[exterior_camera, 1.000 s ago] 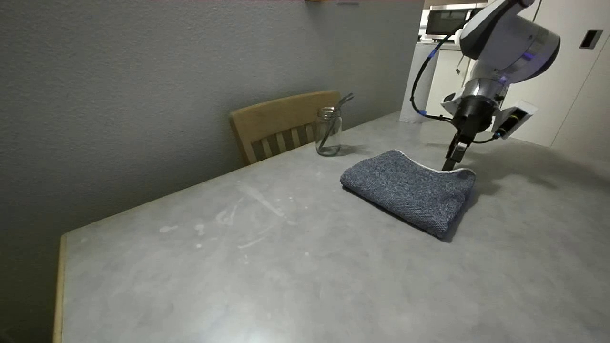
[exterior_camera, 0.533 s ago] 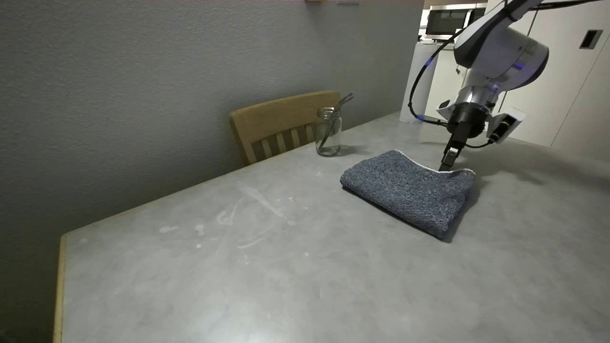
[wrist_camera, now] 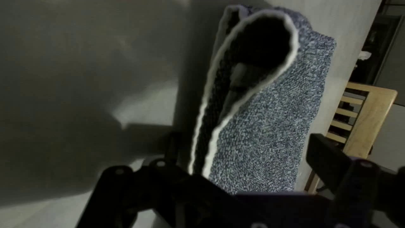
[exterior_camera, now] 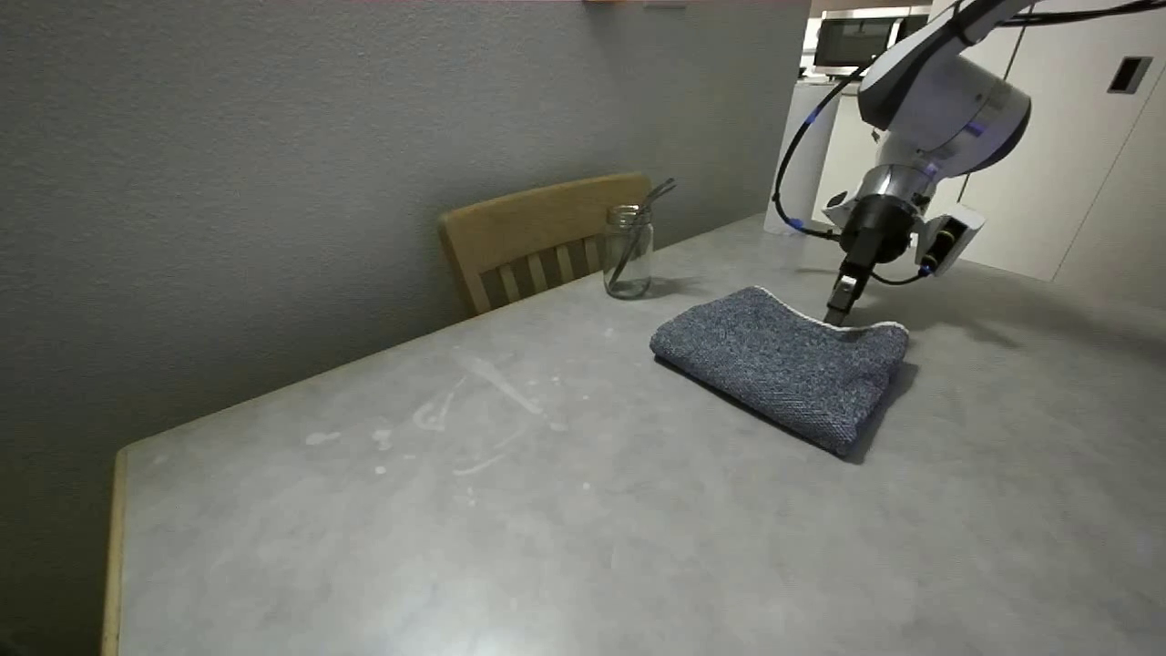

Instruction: Unfold the grey towel

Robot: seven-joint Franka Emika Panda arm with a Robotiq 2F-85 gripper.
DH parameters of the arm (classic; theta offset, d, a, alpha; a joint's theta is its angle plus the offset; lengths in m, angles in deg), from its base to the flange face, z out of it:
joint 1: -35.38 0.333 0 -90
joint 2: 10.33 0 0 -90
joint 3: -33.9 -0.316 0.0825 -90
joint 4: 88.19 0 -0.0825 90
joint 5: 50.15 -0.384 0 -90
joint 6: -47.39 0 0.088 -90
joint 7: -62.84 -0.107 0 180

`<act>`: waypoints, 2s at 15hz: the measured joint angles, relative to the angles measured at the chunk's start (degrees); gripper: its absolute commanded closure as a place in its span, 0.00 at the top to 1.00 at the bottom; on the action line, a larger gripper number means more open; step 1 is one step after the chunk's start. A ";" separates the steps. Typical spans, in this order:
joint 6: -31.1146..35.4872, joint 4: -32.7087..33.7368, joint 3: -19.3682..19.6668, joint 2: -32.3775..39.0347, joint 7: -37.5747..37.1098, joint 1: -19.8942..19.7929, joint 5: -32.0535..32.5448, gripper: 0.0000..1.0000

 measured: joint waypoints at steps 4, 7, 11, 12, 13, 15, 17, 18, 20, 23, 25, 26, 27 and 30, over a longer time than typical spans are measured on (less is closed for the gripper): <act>-2.29 1.24 -0.10 1.61 -0.45 -1.82 -3.06 0.66; -2.54 1.82 -0.08 2.44 -0.63 -2.99 -4.22 0.44; -2.95 2.82 -0.08 3.55 -0.89 -3.60 -4.84 0.16; -3.18 3.03 -0.08 3.68 -1.01 -3.61 -4.88 0.10; -3.39 3.26 -0.08 3.80 -1.17 -3.60 -4.90 0.03; -3.79 3.84 -0.08 4.12 -1.48 -3.61 -4.92 0.00; -4.29 4.55 -0.08 4.55 -1.71 -3.61 -4.93 0.00; -4.46 4.75 -0.08 4.62 -1.82 -3.61 -4.93 0.01; -4.74 5.07 -0.08 4.62 -2.21 -3.60 -4.93 0.01; -5.00 5.33 -0.09 4.30 -3.00 -3.39 -4.93 0.01; -5.00 5.15 -0.13 3.06 -4.04 -2.74 -4.93 0.01; -5.00 4.95 -0.14 2.02 -4.92 -2.17 -4.93 0.01; -5.00 4.75 -0.16 0.81 -5.92 -1.45 -4.92 0.01; -5.00 4.36 -0.24 -3.16 -10.12 1.65 -4.87 0.01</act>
